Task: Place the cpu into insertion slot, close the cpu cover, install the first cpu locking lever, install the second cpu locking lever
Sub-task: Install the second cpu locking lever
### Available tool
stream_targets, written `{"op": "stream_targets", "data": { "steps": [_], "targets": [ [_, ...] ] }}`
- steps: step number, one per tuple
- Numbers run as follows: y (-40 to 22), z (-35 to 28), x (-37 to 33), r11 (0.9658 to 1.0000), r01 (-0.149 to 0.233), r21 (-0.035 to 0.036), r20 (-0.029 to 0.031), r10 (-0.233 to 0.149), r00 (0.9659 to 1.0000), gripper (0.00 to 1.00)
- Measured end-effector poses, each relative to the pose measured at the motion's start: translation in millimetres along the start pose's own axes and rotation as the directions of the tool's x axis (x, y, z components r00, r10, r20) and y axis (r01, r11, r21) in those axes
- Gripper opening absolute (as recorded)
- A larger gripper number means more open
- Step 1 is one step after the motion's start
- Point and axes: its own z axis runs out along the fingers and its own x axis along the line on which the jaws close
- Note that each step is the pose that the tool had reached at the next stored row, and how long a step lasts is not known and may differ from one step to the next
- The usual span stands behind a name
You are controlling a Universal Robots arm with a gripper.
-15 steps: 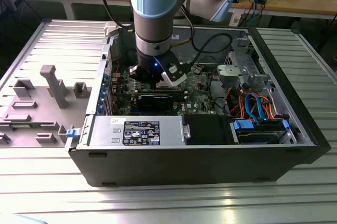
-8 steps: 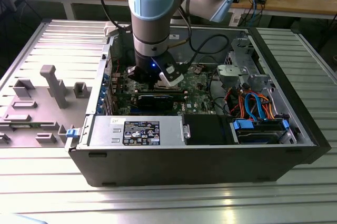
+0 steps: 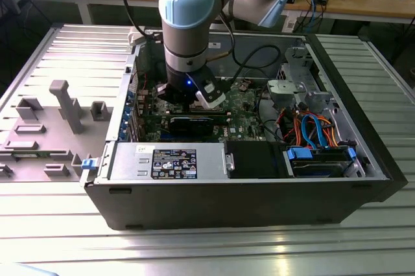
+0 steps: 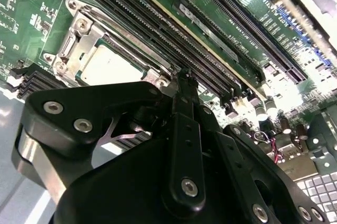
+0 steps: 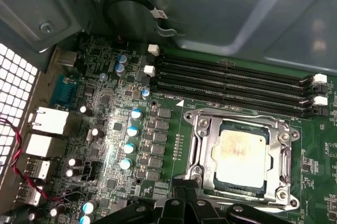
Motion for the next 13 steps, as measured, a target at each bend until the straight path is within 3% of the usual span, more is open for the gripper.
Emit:
{"op": "stream_targets", "data": {
  "steps": [8, 13],
  "targets": [
    [2.1, 5.4, -0.4, 1.0, 0.001, -0.0007, -0.0001, -0.001, 1.0, 0.11],
    [2.6, 3.8, -0.4, 1.0, 0.001, 0.0032, 0.0025, -0.001, 1.0, 0.11]
  ]
}}
